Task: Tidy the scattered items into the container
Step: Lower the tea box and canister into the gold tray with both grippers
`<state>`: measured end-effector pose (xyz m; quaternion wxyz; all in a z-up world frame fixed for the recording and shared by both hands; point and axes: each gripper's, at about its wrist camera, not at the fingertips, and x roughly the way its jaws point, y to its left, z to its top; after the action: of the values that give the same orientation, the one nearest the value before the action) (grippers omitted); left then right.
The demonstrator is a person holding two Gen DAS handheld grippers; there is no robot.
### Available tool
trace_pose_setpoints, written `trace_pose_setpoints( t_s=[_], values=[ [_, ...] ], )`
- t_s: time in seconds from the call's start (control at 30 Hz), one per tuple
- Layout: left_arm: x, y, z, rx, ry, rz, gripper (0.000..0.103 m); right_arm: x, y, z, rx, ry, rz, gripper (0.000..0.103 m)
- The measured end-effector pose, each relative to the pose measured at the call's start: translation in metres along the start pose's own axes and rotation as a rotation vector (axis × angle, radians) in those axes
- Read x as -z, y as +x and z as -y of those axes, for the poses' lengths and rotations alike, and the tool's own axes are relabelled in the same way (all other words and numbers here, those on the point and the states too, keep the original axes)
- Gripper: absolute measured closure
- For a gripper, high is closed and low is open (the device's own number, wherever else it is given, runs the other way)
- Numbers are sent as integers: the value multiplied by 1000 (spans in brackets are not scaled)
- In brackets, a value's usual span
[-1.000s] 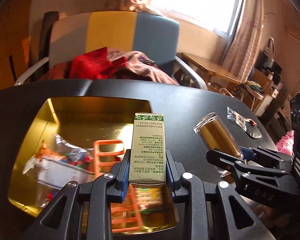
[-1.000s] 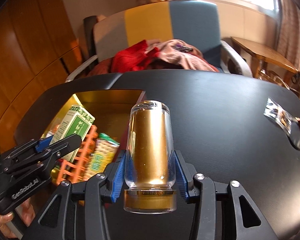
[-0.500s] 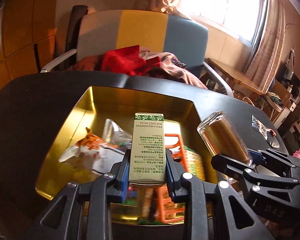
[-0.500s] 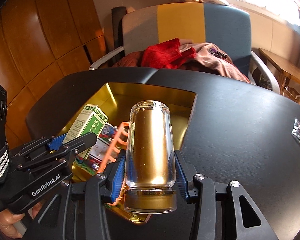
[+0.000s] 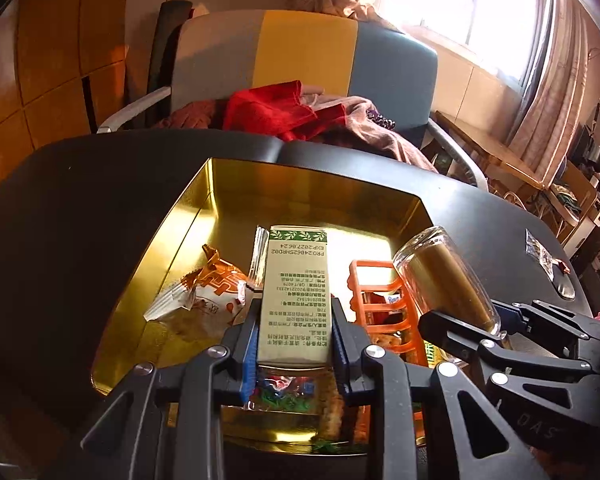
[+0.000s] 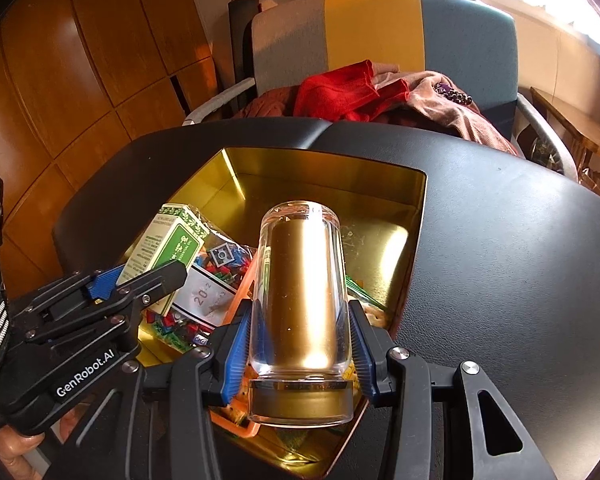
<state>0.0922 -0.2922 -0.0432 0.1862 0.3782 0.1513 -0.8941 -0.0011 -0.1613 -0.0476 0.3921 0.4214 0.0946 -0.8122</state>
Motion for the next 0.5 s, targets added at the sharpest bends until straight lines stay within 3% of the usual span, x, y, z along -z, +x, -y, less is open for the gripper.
trace_pose_setpoints(
  t_s=[0.5],
  values=[
    [-1,0,-1,-10,-2,8,73,1,16,6,-12,34,-44,57]
  ],
)
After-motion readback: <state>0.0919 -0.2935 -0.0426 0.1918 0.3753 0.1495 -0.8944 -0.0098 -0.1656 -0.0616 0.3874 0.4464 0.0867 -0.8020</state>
